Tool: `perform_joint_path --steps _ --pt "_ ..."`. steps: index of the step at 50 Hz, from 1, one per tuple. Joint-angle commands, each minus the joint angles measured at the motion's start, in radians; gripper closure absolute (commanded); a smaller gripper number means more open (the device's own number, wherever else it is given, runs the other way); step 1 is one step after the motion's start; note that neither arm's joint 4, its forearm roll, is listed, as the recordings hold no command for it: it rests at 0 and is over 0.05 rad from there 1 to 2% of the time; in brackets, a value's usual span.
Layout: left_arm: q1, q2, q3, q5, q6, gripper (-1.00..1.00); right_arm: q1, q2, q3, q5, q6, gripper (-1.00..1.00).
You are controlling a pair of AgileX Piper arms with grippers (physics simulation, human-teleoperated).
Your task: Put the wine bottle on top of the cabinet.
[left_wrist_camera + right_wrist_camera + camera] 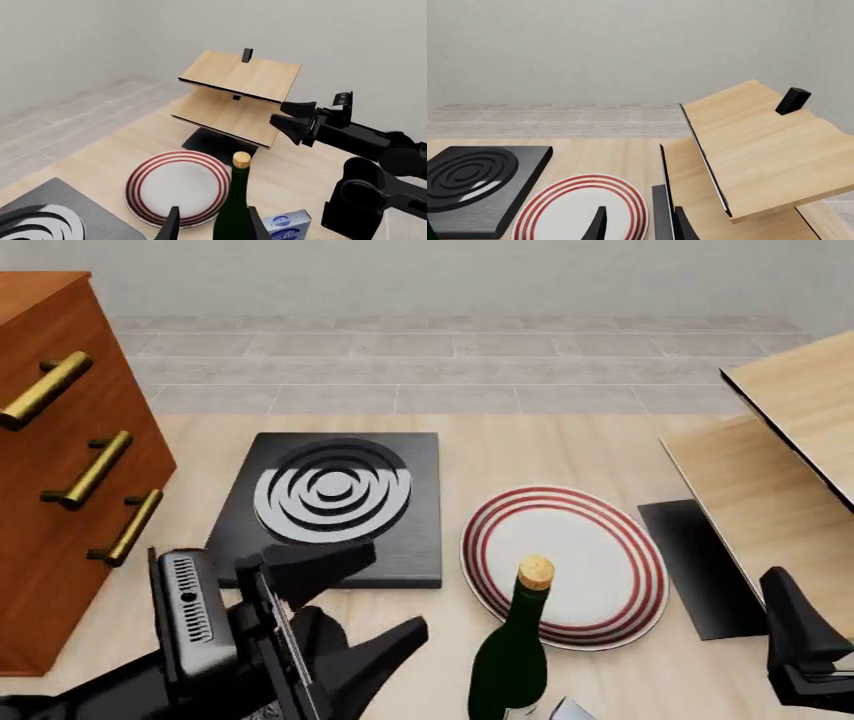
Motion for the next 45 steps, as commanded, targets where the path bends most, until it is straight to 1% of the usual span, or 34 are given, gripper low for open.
perform_joint_path --steps 1,3,7,12,23,32,40,45 --pt "-0.073 0.170 -0.039 -0.116 -0.015 -1.00 0.000 0.006 0.001 -0.007 0.000 -1.00" --pt "-0.084 0.202 -0.046 -0.135 -0.027 -1.00 0.000 0.000 -0.002 0.002 0.000 -1.00" --pt "-0.107 0.260 -0.059 -0.170 -0.025 -1.00 0.000 0.011 0.001 -0.012 0.000 -1.00" --pt "-0.138 0.349 -0.084 -0.218 -0.021 -1.00 0.000 0.002 -0.002 0.000 0.000 -1.00" --pt "-0.137 0.436 -0.104 -0.266 -0.016 -1.00 0.000 0.005 0.000 -0.005 0.000 -1.00" --pt "-0.135 0.487 -0.121 -0.289 -0.012 -1.00 0.000 0.003 0.001 -0.004 0.000 -1.00" --pt "-0.120 0.485 -0.117 -0.289 -0.007 -1.00 0.001 0.000 0.000 0.000 0.000 -1.00" --pt "-0.115 0.516 -0.113 -0.316 -0.006 -1.00 0.001 0.000 0.000 0.000 0.000 -1.00"
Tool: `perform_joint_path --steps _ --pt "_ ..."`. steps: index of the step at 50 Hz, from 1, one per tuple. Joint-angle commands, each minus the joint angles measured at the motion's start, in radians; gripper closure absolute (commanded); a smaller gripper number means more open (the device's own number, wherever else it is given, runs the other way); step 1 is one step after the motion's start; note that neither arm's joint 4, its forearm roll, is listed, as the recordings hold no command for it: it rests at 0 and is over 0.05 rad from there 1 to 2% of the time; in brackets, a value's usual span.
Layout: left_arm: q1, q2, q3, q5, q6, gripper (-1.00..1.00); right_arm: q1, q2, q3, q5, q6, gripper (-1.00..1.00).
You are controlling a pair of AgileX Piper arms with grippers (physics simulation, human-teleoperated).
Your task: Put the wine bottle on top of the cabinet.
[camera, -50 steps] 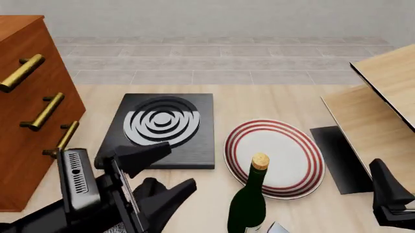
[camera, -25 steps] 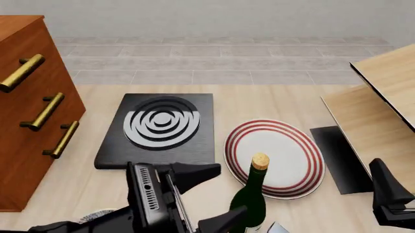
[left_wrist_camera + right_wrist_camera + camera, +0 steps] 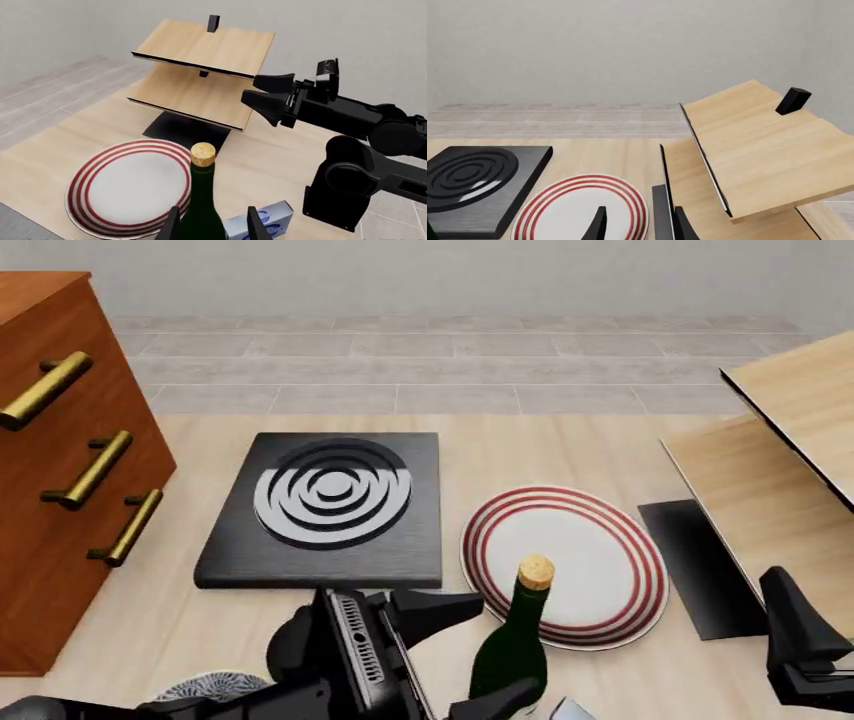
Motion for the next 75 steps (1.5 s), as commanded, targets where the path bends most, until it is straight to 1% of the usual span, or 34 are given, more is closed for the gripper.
perform_joint_path --steps 1,6,34,49,65,75 --pt "0.010 0.049 -0.001 -0.036 0.004 -1.00 0.000 -0.003 0.000 0.003 0.000 -1.00" --pt "0.014 0.081 -0.003 -0.059 0.003 -1.00 0.000 -0.005 -0.001 0.007 0.000 -1.00" --pt "0.034 0.147 0.000 -0.120 -0.011 -1.00 0.000 0.000 0.001 -0.001 0.000 -1.00" --pt "0.037 0.232 -0.014 -0.170 -0.017 -1.00 0.000 0.000 0.001 -0.001 0.000 -1.00" --pt "0.037 0.248 -0.033 -0.163 -0.033 -1.00 0.000 0.001 0.001 -0.001 0.000 -1.00" --pt "0.031 0.255 -0.060 -0.147 -0.038 -1.00 0.000 0.000 0.001 -0.001 0.000 -1.00"
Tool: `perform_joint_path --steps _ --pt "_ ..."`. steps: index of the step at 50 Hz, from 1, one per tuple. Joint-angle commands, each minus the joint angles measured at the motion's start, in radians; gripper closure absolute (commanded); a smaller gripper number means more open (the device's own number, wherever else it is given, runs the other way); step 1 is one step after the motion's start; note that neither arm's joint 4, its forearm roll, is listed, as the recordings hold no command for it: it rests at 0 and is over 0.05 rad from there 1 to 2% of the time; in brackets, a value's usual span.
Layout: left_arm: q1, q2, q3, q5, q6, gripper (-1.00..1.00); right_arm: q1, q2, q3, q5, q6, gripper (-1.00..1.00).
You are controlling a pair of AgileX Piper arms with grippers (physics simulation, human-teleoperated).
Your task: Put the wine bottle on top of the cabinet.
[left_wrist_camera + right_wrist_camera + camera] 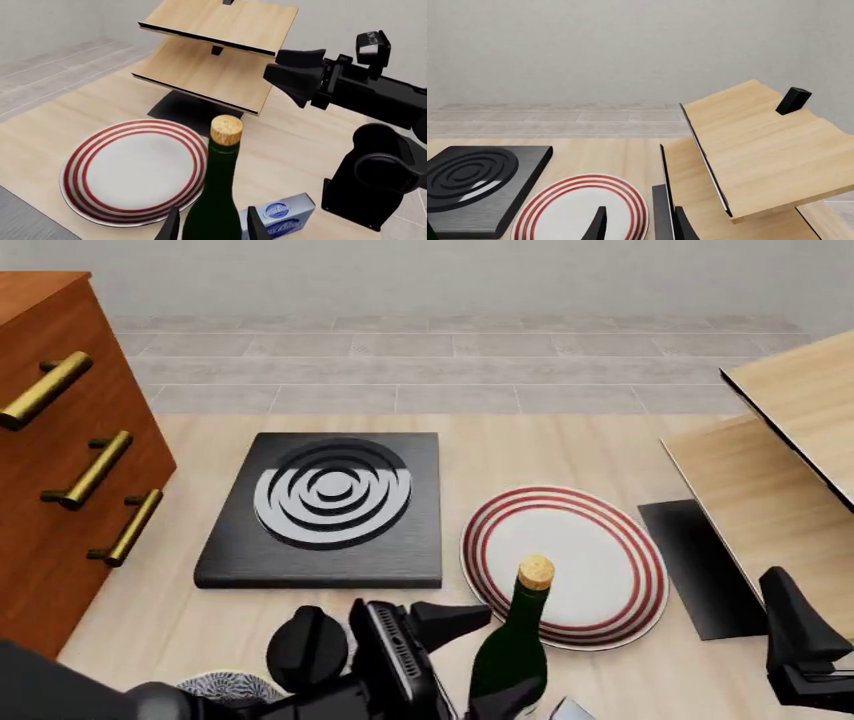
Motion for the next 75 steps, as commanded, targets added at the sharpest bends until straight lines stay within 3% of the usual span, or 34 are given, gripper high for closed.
perform_joint_path --steps 1,19,20,42,75 --pt "-0.005 0.017 -0.028 0.010 -0.005 -1.00 0.000 0.000 0.000 0.000 0.000 -1.00" --pt "0.010 0.110 -0.047 -0.038 -0.017 -1.00 0.000 0.000 0.000 0.000 0.000 -1.00" --pt "0.010 0.109 -0.046 -0.037 -0.021 1.00 0.000 0.000 0.000 0.000 0.000 -1.00" --pt "0.044 0.003 -0.002 0.002 0.010 1.00 0.000 0.000 0.000 0.000 0.000 -1.00" --pt "0.099 -0.331 0.061 0.193 0.063 1.00 0.000 0.000 0.000 0.000 0.000 -1.00"
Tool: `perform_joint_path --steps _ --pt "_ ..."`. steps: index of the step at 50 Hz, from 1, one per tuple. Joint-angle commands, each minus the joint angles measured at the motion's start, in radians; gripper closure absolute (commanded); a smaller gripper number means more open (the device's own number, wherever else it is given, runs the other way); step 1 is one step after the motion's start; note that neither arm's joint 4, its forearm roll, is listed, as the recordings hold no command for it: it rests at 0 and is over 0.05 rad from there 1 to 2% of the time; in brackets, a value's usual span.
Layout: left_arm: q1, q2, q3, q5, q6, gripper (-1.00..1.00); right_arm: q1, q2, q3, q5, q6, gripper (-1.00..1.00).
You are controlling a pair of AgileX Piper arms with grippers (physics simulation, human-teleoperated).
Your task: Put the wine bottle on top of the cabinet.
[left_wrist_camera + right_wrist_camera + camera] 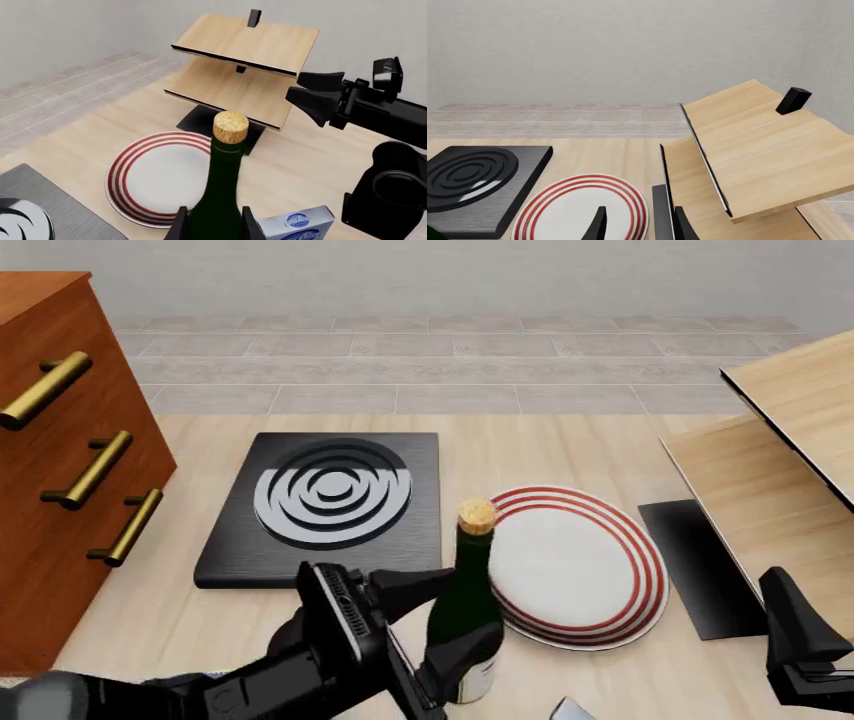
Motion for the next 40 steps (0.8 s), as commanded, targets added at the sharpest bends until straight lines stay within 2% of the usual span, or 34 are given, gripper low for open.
perform_joint_path --steps 1,13,40 --pt "0.014 -0.128 0.012 0.073 0.028 1.00 0.000 0.000 0.000 0.000 0.000 -1.00" --pt "0.027 -0.234 0.024 0.144 0.035 1.00 0.000 0.000 0.000 0.000 0.000 -1.00" --pt "0.087 -0.611 0.011 0.456 0.060 1.00 0.000 0.000 0.000 0.000 0.000 -1.00"
